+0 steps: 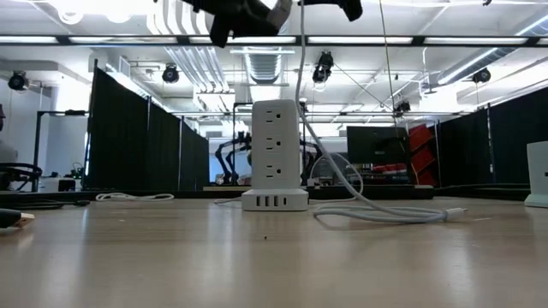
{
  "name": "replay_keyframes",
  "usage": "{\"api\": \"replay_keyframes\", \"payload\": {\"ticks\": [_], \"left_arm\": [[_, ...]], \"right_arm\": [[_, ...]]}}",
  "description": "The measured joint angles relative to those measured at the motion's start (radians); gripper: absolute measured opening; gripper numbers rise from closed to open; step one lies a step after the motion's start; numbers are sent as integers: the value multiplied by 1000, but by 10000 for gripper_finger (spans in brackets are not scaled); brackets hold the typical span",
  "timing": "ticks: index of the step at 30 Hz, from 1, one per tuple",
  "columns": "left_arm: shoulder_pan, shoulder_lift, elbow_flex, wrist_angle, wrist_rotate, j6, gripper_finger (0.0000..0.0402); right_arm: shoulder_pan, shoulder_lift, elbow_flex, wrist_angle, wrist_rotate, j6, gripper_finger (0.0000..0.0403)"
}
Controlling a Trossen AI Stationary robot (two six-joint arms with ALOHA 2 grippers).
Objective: Insert USB
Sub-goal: Insert the purple charger adapter into the right white outlet extension
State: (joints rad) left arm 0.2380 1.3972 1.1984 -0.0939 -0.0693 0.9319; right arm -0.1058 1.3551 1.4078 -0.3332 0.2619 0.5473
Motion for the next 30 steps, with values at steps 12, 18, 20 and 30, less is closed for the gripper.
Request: {"api": "replay_keyframes", "payload": {"ticks": [12,18,20,30], "left_arm": [[49,46,0,27,-61,-107,196],[50,54,0,36,-71,-108,196],[50,53,1,36,-70,-108,196],[49,53,1,23,-71,-117,196]], "right_arm": [[5,119,0,17,156,25,213],[-5,151,-1,5,159,90,211],[-8,162,-1,1,158,93,210],[-26,172,-1,16,190,88,195]]}}
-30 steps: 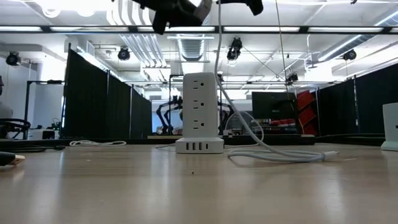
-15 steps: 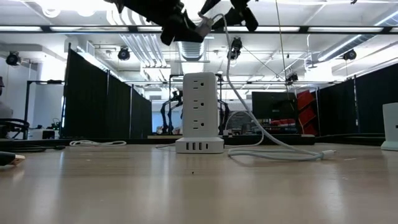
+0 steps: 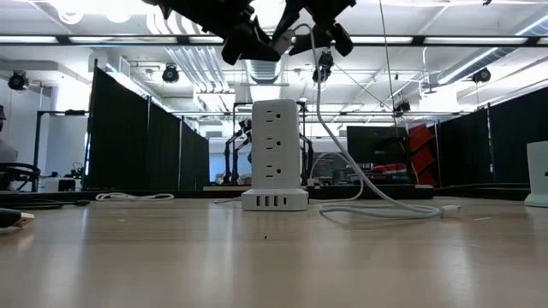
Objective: Insert USB
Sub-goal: Insert the purple charger adapter into the right white outlet extension
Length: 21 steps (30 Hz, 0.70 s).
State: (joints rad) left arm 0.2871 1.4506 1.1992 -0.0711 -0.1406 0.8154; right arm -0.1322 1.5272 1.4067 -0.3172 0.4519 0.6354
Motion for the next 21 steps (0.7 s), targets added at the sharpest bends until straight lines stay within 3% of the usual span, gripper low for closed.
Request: {"api": "replay_keyframes", "payload": {"ticks": [10,16,21], "left_arm": [[-6,0,0,0,26,-10,196],[-5,0,0,5,61,-11,196],[-5,0,0,8,74,-8,196]], "right_arm": [[-17,7,0,6,-42,5,173],[-18,8,0,7,-54,21,113],[-18,6,0,5,-59,0,116]]}}
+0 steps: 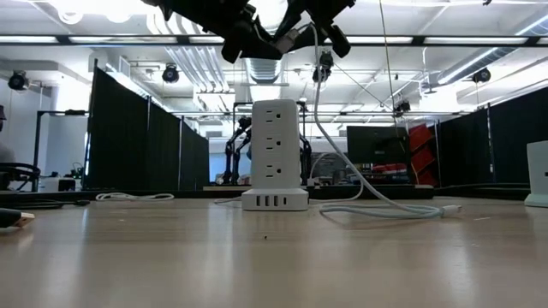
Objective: Insert USB
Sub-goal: Insert the purple charger adapter into the right white outlet extension
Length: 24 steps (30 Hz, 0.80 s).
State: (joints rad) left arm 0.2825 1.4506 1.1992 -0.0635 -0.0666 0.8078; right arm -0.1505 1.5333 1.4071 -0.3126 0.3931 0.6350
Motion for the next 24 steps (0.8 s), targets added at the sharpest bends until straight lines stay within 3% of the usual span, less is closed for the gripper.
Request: {"api": "replay_keyframes", "payload": {"ticks": [6,12,16,18,24], "left_arm": [[-1,-19,0,-19,19,0,196],[-7,-59,1,-72,49,-61,207],[-4,-125,6,-120,10,-129,272],[-7,-150,5,-160,9,-157,295],[-4,-239,4,-192,2,-207,308]], "right_arm": [[0,-17,0,-13,-18,-19,116],[1,-57,5,-109,-128,25,116],[-8,-86,12,-369,-132,99,115],[-5,-93,41,-585,-151,140,115],[-6,-115,118,-998,-265,221,115]]}}
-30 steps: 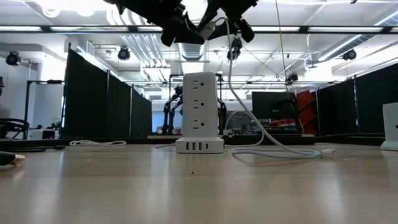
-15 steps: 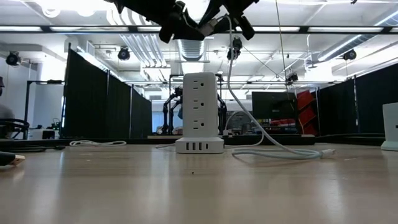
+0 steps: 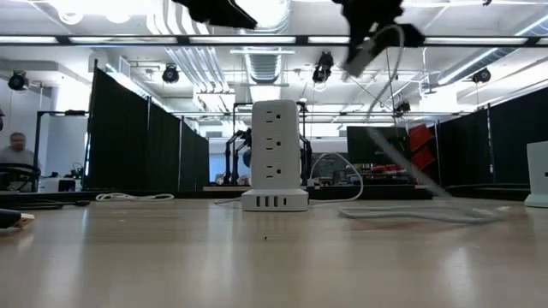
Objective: Insert USB
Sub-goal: Insert the purple charger adapter into the right white outlet extension
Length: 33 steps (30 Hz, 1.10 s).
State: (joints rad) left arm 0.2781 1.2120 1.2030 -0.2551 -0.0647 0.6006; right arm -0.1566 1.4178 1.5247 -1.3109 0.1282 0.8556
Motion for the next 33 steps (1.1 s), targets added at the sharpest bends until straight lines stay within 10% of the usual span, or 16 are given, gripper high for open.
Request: {"api": "replay_keyframes", "payload": {"ticks": [17,33], "left_arm": [[4,-101,-2,-113,-45,-64,311],[4,-93,-5,-145,-57,-79,312]], "right_arm": [[15,-55,-29,-256,-316,40,115],[25,115,-203,-257,-303,-480,115]]}}
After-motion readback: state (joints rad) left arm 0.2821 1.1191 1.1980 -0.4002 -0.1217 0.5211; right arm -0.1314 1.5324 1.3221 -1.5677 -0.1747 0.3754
